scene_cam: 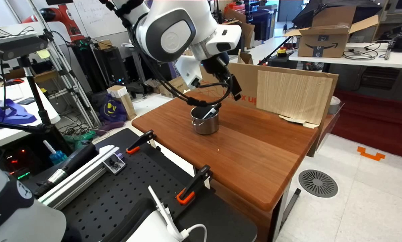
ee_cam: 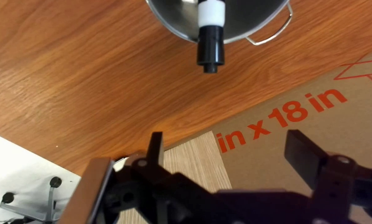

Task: Put the black marker in the pot

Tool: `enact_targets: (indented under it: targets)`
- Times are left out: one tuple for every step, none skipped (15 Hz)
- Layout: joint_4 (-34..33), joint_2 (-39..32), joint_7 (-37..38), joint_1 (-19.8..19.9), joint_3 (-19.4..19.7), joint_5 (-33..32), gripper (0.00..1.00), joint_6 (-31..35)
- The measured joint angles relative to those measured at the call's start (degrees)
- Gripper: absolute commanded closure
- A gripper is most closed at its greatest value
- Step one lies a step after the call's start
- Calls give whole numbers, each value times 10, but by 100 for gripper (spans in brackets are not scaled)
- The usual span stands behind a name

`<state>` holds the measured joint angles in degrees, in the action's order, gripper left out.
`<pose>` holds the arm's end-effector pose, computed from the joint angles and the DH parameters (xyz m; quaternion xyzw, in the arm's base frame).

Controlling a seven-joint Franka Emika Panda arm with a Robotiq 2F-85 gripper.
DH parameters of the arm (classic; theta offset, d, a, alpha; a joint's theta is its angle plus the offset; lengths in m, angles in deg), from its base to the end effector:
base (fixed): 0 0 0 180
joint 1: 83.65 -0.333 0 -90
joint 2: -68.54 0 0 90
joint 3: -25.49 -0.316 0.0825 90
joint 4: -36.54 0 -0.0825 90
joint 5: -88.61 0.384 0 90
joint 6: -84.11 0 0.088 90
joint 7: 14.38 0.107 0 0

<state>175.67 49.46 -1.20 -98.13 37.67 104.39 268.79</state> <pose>0.5253 -0.0066 0.2265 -0.9484 0.2130 -0.2341 0.0207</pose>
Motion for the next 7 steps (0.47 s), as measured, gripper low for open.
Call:
enact_targets:
  targets:
    - [-1,1,0,0,0,0,0,-2]
    - [-1,4,-1,0,0,0,0,-3]
    - [0,9,-2,1,0,0,0,-4]
    - [3,17,-6,1,-1,0,0,-4]
    - [4,21,-6,1,-1,0,0,-4]
    - [5,20,-6,1,-1,0,0,-4]
    - [5,18,-6,1,-1,0,0,-4]
